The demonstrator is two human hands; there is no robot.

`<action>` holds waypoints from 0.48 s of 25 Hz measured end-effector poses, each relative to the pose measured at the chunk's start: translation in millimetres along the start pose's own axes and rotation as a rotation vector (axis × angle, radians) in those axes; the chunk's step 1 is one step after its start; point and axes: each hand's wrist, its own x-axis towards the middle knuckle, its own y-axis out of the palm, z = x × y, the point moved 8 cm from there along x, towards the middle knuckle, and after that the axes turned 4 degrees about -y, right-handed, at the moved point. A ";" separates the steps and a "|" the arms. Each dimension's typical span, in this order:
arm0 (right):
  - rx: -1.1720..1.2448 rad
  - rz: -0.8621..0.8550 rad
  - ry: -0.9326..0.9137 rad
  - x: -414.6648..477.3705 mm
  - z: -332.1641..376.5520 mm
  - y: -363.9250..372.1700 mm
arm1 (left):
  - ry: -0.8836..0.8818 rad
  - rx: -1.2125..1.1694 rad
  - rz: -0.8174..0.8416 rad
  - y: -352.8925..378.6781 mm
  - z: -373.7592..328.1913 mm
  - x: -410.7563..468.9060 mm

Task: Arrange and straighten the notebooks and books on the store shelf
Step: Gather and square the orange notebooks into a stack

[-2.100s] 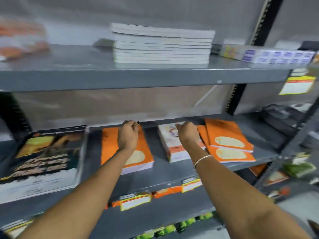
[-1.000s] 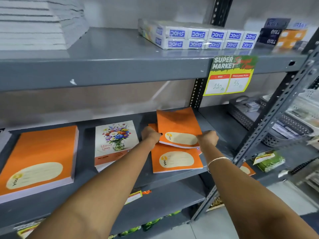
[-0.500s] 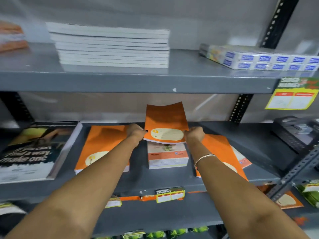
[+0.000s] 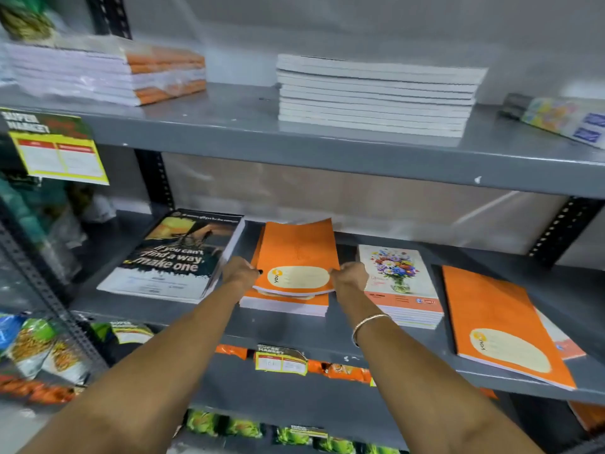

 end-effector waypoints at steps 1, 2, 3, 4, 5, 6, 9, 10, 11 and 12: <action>-0.017 0.016 0.000 -2.3 -1.3 6.9 | -0.001 0.021 -0.009 -2.5 5.6 0.7; -0.031 0.026 0.006 -4.2 -3.3 11.5 | 0.002 0.042 -0.013 -3.6 9.7 1.8; -0.044 0.033 0.010 -5.3 -5.3 14.6 | 0.003 0.056 -0.012 -3.5 12.1 2.4; -0.055 0.030 0.009 -5.8 -7.0 17.0 | 0.001 0.062 -0.011 -3.8 13.8 2.6; -0.070 0.029 0.006 -6.1 -9.0 19.2 | 0.000 0.068 -0.012 -3.7 16.0 3.6; -0.074 0.034 0.004 -7.3 -10.7 20.7 | 0.004 0.080 -0.019 -3.5 17.1 4.9; -0.112 0.059 -0.001 -12.9 -16.6 26.4 | 0.017 0.049 -0.057 -4.6 19.5 5.1; -0.120 0.063 -0.003 -14.3 -17.2 27.7 | 0.025 0.031 -0.070 -4.0 21.2 4.3; -0.125 0.066 -0.008 -16.2 -17.4 28.4 | 0.028 0.018 -0.086 -3.4 23.2 3.3; -0.126 0.069 -0.013 -19.0 -17.8 28.2 | 0.023 0.015 -0.100 -2.3 25.4 1.4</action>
